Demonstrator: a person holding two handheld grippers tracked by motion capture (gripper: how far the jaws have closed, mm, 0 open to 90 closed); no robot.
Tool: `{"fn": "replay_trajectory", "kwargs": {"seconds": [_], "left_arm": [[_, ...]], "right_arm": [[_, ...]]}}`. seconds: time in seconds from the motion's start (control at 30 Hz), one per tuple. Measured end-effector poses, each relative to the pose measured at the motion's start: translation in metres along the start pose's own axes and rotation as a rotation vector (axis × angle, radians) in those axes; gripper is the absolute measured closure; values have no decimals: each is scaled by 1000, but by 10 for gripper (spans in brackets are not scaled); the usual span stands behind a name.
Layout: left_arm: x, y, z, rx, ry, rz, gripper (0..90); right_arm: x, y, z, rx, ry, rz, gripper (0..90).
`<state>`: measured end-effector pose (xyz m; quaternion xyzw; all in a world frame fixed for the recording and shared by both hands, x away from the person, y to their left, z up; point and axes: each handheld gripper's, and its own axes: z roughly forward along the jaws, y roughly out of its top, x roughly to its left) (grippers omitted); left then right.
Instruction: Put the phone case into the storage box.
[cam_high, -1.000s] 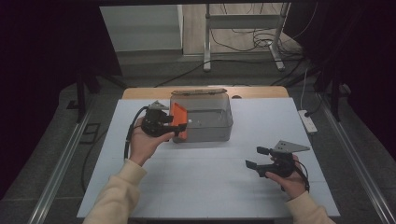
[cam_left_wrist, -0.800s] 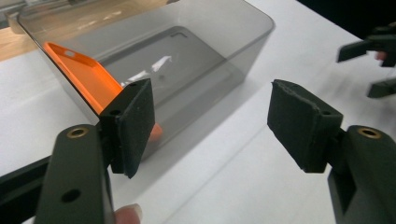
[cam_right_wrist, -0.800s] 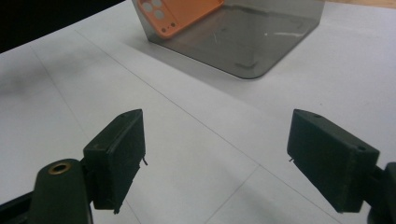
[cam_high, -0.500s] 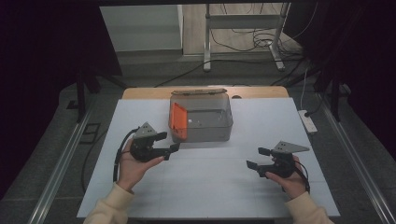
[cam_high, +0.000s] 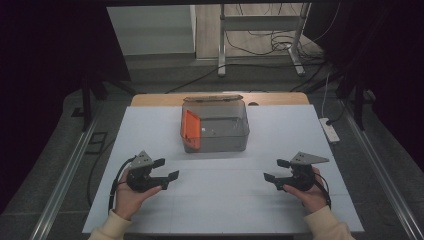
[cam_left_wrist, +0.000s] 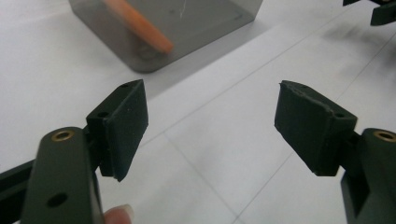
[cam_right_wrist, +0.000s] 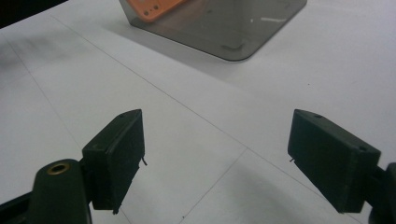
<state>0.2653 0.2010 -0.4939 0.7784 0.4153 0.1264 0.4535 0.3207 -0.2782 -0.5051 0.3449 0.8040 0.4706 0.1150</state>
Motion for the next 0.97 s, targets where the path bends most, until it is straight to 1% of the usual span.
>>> {"fn": "replay_trajectory", "kwargs": {"seconds": [0.07, 0.2, 0.37, 0.47, 0.7, 0.97], "left_arm": [[0, -5, -1, -1, 14, 2, 250], [0, -13, -1, 10, 27, 7, 244], [0, -13, 1, 9, 35, 1, 224], [-1, -13, 3, 22, 44, 10, 222], [-1, -13, 4, 22, 38, 6, 220], [-1, -13, 6, 35, 33, 5, 209]], "right_arm": [[0, 0, 0, 2, -2, 1, 189], [0, 0, 1, 3, -3, -2, 189], [0, 0, 0, 1, 1, -5, 188], [0, 0, -1, -1, 2, -10, 189], [0, 0, -1, -3, 6, -12, 189], [0, 0, 0, 1, 9, -19, 189]]}}
